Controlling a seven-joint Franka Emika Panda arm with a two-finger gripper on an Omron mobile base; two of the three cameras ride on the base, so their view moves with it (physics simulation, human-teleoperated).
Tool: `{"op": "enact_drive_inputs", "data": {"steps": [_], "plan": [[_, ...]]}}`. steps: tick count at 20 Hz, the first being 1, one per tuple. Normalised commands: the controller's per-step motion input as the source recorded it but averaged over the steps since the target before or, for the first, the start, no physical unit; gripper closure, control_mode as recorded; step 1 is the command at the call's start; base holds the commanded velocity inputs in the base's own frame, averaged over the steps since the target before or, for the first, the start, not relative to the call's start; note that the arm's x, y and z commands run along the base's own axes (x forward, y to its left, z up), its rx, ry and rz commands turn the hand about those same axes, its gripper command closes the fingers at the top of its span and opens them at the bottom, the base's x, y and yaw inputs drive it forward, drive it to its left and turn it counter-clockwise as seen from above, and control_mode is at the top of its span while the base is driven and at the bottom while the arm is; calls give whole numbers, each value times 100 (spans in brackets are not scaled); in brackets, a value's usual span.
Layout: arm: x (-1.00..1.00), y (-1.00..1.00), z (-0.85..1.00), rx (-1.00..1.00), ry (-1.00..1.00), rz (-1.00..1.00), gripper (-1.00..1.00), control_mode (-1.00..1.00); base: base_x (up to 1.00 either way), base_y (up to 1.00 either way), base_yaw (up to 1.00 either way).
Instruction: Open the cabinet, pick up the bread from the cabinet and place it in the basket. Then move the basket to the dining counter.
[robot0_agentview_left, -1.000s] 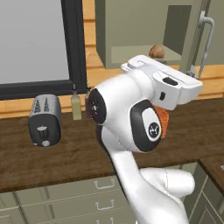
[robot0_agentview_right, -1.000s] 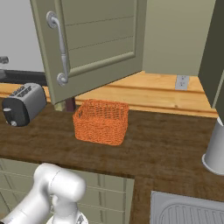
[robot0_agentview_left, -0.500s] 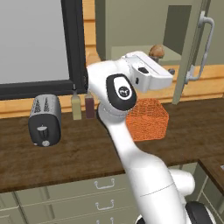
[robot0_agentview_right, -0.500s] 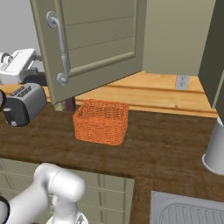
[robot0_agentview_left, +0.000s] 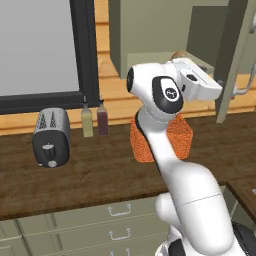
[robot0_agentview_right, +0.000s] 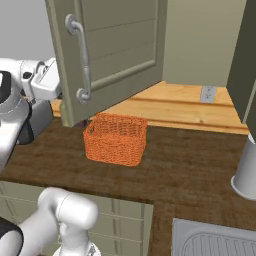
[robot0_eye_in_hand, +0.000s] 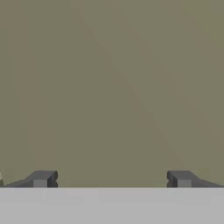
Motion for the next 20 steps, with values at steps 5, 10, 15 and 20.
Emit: {"op": "enact_drive_inputs", "data": {"steps": [5, 10, 15, 20], "plan": [[-79, -100, 0, 6, 0, 0, -100, -100, 0, 0, 0], [-76, -100, 0, 4, 0, 0, -100, -100, 0, 0, 0], [-32, -100, 0, 5, 0, 11, -100, -100, 0, 0, 0], [0, -74, 0, 4, 0, 13, -100, -100, 0, 0, 0]]}}
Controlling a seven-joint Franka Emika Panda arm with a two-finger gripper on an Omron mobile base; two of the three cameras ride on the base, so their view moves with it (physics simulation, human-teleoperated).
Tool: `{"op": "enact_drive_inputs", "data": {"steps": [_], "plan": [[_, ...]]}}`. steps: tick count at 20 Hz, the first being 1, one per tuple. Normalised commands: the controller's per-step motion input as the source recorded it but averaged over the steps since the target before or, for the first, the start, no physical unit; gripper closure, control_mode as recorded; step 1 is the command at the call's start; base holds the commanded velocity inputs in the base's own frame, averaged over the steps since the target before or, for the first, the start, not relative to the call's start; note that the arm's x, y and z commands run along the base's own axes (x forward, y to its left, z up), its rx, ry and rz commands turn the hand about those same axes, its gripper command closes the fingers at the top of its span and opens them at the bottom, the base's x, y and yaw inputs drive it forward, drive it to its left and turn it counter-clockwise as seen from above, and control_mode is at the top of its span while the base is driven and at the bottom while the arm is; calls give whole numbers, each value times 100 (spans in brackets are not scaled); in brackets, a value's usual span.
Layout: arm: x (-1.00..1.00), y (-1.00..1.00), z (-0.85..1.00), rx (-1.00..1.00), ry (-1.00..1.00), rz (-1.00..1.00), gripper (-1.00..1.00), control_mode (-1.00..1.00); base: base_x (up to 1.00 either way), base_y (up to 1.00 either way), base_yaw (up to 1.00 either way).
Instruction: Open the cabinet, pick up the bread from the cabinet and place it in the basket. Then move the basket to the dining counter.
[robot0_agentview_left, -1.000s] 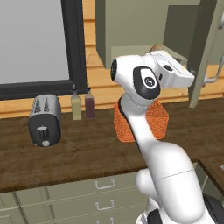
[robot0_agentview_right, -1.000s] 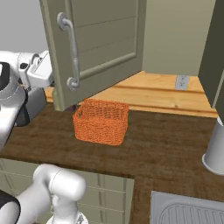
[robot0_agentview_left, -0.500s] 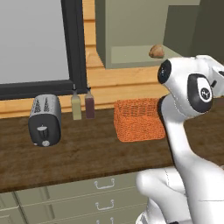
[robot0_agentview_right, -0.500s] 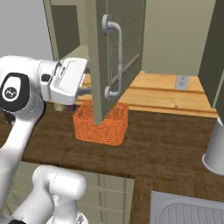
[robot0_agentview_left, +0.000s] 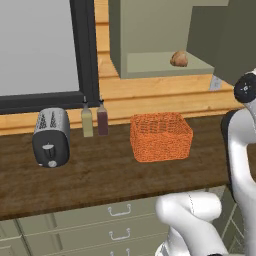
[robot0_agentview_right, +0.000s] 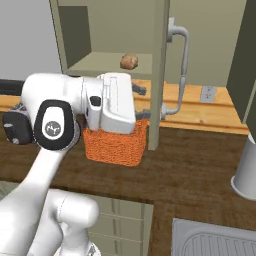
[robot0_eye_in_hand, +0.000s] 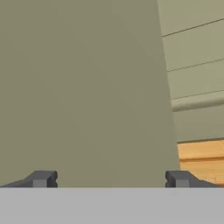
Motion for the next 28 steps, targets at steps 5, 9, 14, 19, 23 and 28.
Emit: {"op": "enact_drive_inputs", "data": {"steps": [5, 9, 14, 19, 23, 28], "plan": [[0, 60, 2, -2, 9, 3, -100, -100, 0, 0, 0], [0, 100, 12, -3, 19, 24, -100, -100, 0, 0, 0], [9, 87, 36, 4, 35, 47, -100, -100, 0, 0, 0], [34, 38, 43, 17, 30, 57, -100, -100, 0, 0, 0], [32, 46, 2, 14, 8, 48, -100, -100, 0, 0, 0], [16, 42, -5, 8, -3, 28, -100, -100, 0, 0, 0]]}}
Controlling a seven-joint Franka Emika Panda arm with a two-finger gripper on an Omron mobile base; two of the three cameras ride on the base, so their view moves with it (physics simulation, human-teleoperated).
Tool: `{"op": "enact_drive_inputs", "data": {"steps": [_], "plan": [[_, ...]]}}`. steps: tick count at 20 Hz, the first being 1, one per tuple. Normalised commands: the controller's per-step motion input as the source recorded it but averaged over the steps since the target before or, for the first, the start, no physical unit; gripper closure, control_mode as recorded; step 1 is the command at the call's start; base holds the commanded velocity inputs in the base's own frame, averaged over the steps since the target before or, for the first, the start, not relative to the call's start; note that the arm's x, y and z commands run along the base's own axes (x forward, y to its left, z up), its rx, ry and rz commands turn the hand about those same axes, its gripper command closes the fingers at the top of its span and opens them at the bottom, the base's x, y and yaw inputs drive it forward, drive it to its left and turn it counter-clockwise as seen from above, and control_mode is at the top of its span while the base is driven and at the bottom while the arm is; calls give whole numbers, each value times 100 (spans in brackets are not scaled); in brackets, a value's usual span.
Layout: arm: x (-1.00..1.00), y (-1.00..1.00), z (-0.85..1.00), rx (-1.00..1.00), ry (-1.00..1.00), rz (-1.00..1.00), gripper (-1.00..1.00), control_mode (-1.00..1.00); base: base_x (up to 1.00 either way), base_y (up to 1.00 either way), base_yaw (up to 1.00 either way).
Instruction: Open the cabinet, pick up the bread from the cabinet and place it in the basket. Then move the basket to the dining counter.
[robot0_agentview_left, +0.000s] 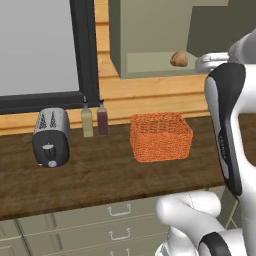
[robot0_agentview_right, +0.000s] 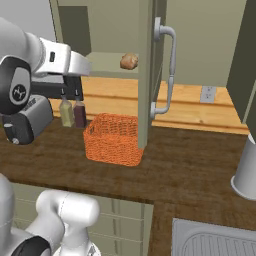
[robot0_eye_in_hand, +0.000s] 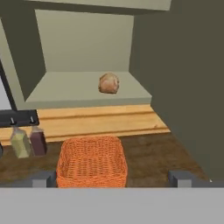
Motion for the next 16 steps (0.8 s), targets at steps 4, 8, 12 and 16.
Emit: {"op": "enact_drive_inputs", "data": {"steps": [4, 8, 12, 16], "plan": [[7, 14, -18, 4, -19, 2, -100, -100, 0, 0, 0], [3, 1, -3, 0, -37, 0, -100, -100, 0, 0, 0], [21, -2, 0, 6, -30, 0, -100, -100, 0, 0, 0], [49, 0, 0, 9, -5, 6, -100, -100, 0, 0, 0]]}}
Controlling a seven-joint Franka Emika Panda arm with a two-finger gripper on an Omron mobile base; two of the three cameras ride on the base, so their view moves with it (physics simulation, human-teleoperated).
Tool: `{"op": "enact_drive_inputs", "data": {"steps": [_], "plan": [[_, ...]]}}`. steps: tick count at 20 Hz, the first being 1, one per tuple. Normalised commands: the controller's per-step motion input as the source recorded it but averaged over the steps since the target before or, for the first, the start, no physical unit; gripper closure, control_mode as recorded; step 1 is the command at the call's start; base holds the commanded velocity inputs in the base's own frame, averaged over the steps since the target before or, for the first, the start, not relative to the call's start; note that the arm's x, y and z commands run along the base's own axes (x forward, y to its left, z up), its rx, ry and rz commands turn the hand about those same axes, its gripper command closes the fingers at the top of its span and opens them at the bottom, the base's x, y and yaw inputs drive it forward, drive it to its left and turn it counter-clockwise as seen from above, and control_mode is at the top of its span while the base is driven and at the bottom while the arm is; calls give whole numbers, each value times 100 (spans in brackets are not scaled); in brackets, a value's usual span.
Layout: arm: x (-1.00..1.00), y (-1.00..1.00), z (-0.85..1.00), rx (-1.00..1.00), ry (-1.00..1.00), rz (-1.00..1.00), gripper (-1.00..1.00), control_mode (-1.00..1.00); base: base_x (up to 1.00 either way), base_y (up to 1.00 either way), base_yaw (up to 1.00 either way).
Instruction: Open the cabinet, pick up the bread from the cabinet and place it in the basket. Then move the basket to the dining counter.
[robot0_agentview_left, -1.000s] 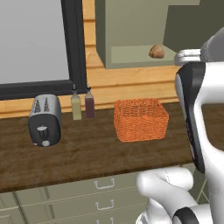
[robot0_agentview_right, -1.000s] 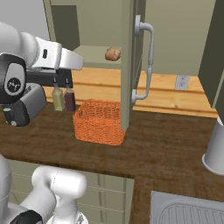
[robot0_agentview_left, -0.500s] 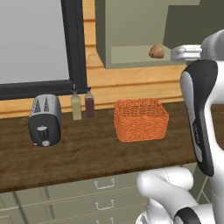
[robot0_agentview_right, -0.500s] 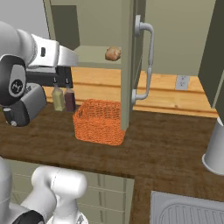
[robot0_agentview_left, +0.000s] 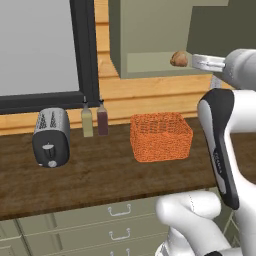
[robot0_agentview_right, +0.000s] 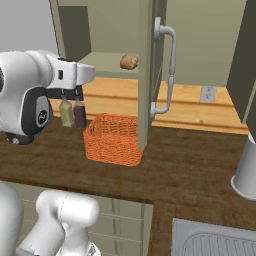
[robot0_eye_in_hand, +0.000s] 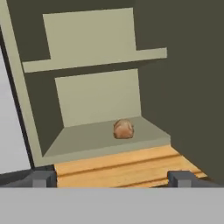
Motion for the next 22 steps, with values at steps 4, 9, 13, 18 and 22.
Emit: {"op": "enact_drive_inputs", "data": {"steps": [4, 9, 13, 18, 22], "plan": [[67, -1, 0, 9, 0, 8, -100, -100, 0, 0, 0], [49, -19, -1, 2, 0, 3, -100, -100, 0, 0, 0], [34, -19, 18, -2, 15, -14, -100, -100, 0, 0, 0], [24, -8, 3, -7, 25, -10, -100, -100, 0, 0, 0], [25, -21, -4, 2, 22, 0, -100, -100, 0, 0, 0]]}}
